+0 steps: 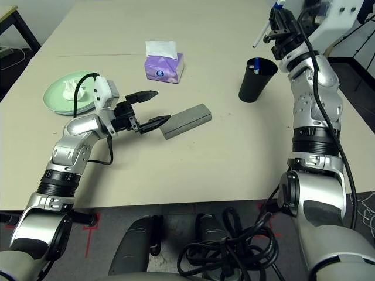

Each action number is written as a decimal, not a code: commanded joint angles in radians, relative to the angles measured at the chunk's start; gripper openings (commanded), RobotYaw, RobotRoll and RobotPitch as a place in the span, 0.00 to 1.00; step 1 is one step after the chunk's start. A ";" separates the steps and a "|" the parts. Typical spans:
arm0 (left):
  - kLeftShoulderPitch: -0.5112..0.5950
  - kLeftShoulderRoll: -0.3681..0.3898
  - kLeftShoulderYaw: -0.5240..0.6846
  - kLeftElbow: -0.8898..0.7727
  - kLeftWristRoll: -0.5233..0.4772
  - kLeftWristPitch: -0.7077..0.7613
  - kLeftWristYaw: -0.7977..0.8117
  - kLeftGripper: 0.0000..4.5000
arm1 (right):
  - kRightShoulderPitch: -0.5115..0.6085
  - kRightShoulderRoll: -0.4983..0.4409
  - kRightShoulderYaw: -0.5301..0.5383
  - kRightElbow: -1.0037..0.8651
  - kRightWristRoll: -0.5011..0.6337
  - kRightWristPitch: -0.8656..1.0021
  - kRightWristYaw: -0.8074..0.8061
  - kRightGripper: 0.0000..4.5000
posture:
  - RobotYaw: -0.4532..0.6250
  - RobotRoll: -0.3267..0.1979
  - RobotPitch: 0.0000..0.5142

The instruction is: Organize and tidy the items on the table.

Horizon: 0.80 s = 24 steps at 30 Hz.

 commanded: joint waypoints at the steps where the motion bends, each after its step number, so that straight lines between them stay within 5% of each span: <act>1: 0.011 0.002 -0.002 -0.016 0.001 0.011 0.005 1.00 | -0.028 -0.024 0.011 0.006 -0.014 0.067 -0.023 0.09 | 0.47 0.62 0.20; 21: -0.034 -0.003 0.017 0.043 0.011 -0.007 0.044 1.00 | 0.022 -0.039 0.021 -0.028 -0.041 0.122 -0.057 0.09 | 0.46 0.62 0.21; 24: -0.034 -0.002 0.015 0.044 0.011 -0.008 0.043 1.00 | 0.023 -0.040 0.021 -0.027 -0.043 0.123 -0.057 0.33 | 0.46 0.62 0.21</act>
